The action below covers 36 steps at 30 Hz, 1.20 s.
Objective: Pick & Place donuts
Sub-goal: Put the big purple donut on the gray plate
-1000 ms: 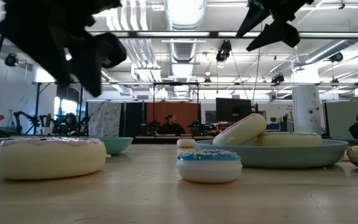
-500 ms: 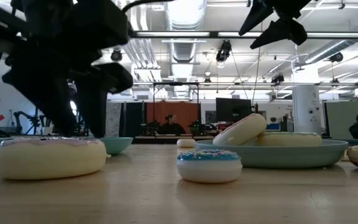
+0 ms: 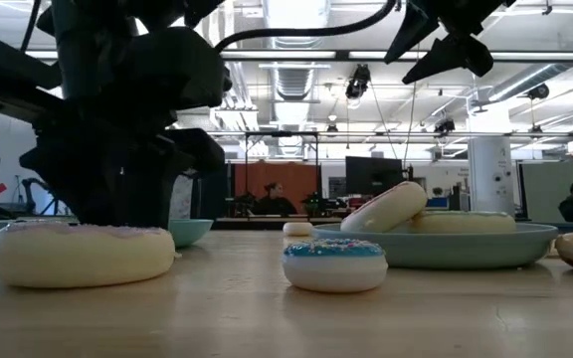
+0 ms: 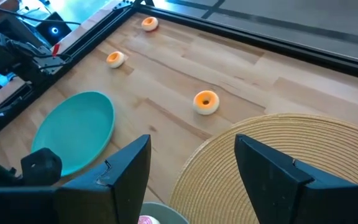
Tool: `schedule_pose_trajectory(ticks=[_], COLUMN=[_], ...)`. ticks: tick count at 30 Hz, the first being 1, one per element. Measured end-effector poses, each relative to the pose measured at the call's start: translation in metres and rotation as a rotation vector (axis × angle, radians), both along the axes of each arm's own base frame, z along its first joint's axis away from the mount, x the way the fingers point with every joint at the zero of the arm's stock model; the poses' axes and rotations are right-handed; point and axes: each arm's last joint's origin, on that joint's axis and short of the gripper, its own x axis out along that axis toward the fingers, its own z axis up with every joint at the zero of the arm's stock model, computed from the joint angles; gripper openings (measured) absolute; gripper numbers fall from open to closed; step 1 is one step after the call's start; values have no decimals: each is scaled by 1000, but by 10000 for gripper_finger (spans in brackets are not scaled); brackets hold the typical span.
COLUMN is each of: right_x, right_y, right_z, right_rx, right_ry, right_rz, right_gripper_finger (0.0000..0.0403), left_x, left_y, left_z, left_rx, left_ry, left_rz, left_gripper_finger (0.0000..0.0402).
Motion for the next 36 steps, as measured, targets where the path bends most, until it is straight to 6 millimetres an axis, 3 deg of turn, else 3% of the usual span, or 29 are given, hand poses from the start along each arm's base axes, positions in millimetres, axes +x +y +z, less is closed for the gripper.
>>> schedule_pose_trajectory(ticks=[5, 9, 15, 22, 26, 32, 36], right_x=[0, 0, -3, -19, -24, -24, -24], right_y=[0, 1, 4, 12, 16, 23, 25], right_z=[-1, -1, 8, 33, 41, 40, 37], right_rx=[0, 17, 59, 8, 5, 27, 38], right_ry=[2, 2, -36, -129, -170, -175, -162], right_rz=[1, 18, 44, 7, 2, 12, 12], right_gripper_finger=[224, 224, 224, 224, 224, 224, 224], left_x=[4, 12, 34, 72, 91, 120, 131], left_y=[2, 11, 35, 35, 34, 27, 18], left_z=[3, 15, 58, 104, 95, 56, 47], left_rx=[-27, -17, -45, -95, -16, 38, 106], left_ry=[2, -37, -197, -568, -619, -535, -468], left_rz=[1, 44, 159, 314, 410, 416, 457], left_gripper_finger=[11, 5, 2, 1, 1, 0, 0])
